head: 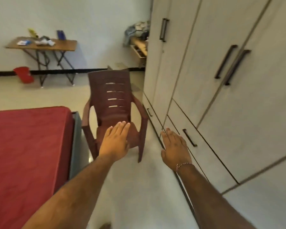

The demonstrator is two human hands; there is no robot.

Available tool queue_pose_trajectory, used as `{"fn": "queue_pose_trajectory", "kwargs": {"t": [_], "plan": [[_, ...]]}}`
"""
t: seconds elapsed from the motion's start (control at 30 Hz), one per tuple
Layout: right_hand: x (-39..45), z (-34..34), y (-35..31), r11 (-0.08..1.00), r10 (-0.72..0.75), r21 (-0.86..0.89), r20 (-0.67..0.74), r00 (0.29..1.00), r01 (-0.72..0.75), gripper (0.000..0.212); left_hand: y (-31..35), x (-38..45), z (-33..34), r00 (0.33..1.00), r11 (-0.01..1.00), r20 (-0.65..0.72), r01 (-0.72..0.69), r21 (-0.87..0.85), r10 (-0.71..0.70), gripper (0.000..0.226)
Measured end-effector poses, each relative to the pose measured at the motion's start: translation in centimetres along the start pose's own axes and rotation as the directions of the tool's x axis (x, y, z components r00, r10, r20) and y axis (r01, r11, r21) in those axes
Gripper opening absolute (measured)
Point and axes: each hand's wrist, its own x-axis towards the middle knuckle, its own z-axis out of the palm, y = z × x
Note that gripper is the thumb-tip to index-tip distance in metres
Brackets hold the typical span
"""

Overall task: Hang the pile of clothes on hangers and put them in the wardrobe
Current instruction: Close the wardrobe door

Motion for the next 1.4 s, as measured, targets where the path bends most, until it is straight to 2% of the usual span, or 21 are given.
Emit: {"fn": "queue_pose_trajectory", "kwargs": {"t": [0.1,0.23,0.5,0.73,0.87,1.1,1.23,1.4], "plan": [[6.4,1.3,-4.3,0.997,-0.076,0.015,0.046,0.996,0.075,0.077,-7.2,0.8,0.7,0.986,0.986,-0.017,0.163,-0.036,-0.163,0.079],[14.4,3.2,-8.3,0.999,-0.019,0.051,0.136,0.990,0.012,0.075,-15.2,2.9,1.3,0.945,0.941,0.001,0.326,-0.095,-0.327,0.075],[27.0,5.9,-11.8,0.999,0.025,0.037,0.263,0.964,-0.036,0.072,-26.8,9.6,2.0,0.884,0.878,0.036,0.467,-0.109,-0.466,0.068],[40.3,11.1,-8.6,0.992,0.056,0.085,0.362,0.931,-0.092,0.072,-32.1,17.4,7.2,0.827,0.829,0.140,0.556,-0.059,-0.545,0.058],[50.6,16.7,-5.5,0.977,0.077,0.152,0.401,0.913,-0.149,0.072,-34.9,24.5,11.5,0.725,0.733,0.245,0.676,-0.074,-0.644,0.050],[60.4,25.3,-1.8,0.932,0.184,0.154,0.578,0.795,-0.328,0.073,-41.0,34.6,17.5,0.528,0.542,0.409,0.835,-0.093,-0.744,0.064],[63.2,30.0,0.2,0.899,0.262,0.146,0.576,0.774,-0.413,0.080,-44.4,38.1,20.9,0.340,0.411,0.439,0.908,0.076,-0.832,0.067],[65.5,34.7,2.3,0.841,0.394,0.083,0.581,0.712,-0.534,0.099,-47.5,40.0,26.8,0.167,0.316,0.534,0.927,0.202,-0.829,0.085]]}}
